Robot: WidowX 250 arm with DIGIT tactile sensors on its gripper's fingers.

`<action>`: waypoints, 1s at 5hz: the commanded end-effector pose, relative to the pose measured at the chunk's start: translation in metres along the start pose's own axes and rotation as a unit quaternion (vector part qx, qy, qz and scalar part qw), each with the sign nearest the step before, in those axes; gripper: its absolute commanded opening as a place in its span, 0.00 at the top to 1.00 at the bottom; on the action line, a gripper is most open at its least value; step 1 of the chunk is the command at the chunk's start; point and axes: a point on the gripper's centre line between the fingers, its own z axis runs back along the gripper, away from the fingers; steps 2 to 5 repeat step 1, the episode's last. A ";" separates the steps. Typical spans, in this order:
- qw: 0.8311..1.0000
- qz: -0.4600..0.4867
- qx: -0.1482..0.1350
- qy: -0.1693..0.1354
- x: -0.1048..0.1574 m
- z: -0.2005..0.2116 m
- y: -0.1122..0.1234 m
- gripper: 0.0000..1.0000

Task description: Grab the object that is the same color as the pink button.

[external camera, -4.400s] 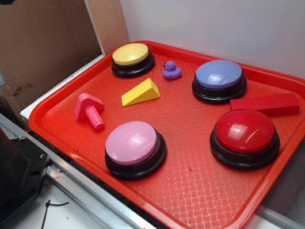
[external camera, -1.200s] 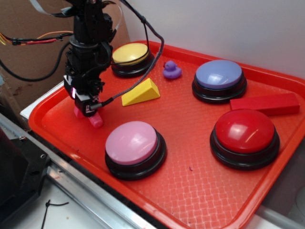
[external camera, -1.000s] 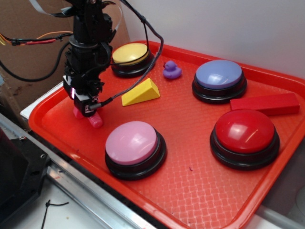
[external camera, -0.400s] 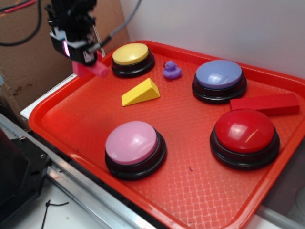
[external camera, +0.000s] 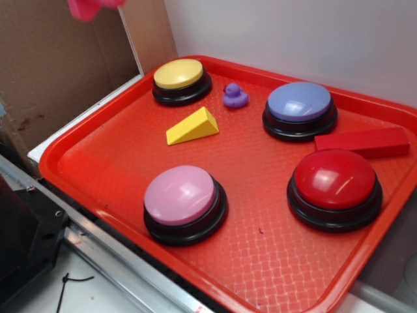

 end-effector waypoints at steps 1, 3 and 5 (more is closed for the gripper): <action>0.999 0.007 0.026 -0.020 0.005 0.007 0.002 1.00; 0.999 0.007 0.026 -0.020 0.005 0.007 0.002 1.00; 0.999 0.007 0.026 -0.020 0.005 0.007 0.002 1.00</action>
